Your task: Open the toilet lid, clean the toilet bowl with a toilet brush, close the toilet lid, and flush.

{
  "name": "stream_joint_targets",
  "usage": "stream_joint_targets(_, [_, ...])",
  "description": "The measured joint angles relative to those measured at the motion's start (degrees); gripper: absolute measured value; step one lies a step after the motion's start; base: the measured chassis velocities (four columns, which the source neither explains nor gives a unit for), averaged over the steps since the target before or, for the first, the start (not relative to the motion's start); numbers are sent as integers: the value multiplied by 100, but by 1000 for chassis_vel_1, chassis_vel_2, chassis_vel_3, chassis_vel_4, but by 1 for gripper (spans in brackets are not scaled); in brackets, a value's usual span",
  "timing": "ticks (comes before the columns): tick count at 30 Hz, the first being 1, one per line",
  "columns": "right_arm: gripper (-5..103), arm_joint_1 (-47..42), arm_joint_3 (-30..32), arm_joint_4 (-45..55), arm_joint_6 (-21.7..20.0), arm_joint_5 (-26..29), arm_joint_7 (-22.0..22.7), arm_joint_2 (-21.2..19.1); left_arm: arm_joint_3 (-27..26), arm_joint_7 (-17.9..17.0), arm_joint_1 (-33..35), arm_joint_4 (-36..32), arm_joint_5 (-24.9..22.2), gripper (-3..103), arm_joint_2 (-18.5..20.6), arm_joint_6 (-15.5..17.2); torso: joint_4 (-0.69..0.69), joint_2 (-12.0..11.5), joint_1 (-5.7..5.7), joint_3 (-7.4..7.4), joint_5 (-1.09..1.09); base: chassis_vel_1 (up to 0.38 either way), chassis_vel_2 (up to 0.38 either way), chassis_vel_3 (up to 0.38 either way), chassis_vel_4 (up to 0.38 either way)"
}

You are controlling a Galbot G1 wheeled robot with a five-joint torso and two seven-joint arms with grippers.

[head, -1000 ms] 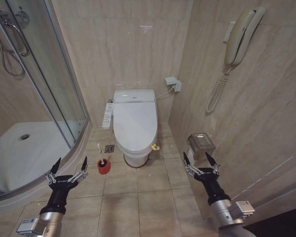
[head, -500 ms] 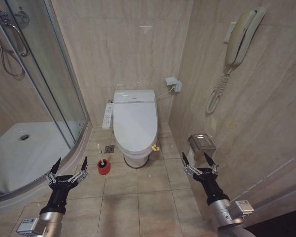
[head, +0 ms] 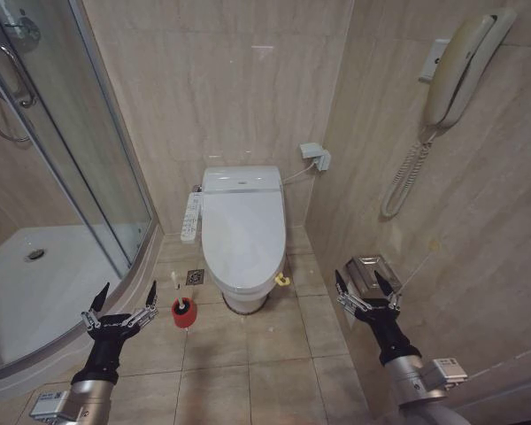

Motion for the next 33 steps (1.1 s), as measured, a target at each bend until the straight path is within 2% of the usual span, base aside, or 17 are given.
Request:
stream_joint_targets(10, [100, 6, -1, -69, 5, 2, 3, 16, 0, 0, 0, 0, 0, 100, 0, 0, 0, 2, -1, 0, 0, -38, 38, 46, -51])
stream_joint_targets(21, [100, 5, 2, -94, 62, 8, -76, 23, 0, 0, -2, 0, 0, 100, 0, 0, -2, -2, 9, 4, -2, -185, 181, 183, -189])
stream_joint_targets(25, [100, 9, 5, -111, 62, -29, -86, 16, 0, 0, -1, 0, 0, 100, 0, 0, 3, -2, 7, 3, -2, -60, 80, 24, -51])
stream_joint_targets(33, [100, 17, 8, -172, 109, -37, -45, 8, 0, 0, 2, 0, 0, 100, 0, 0, 0, 2, -3, -1, 0, 0, 0, 0, 0])
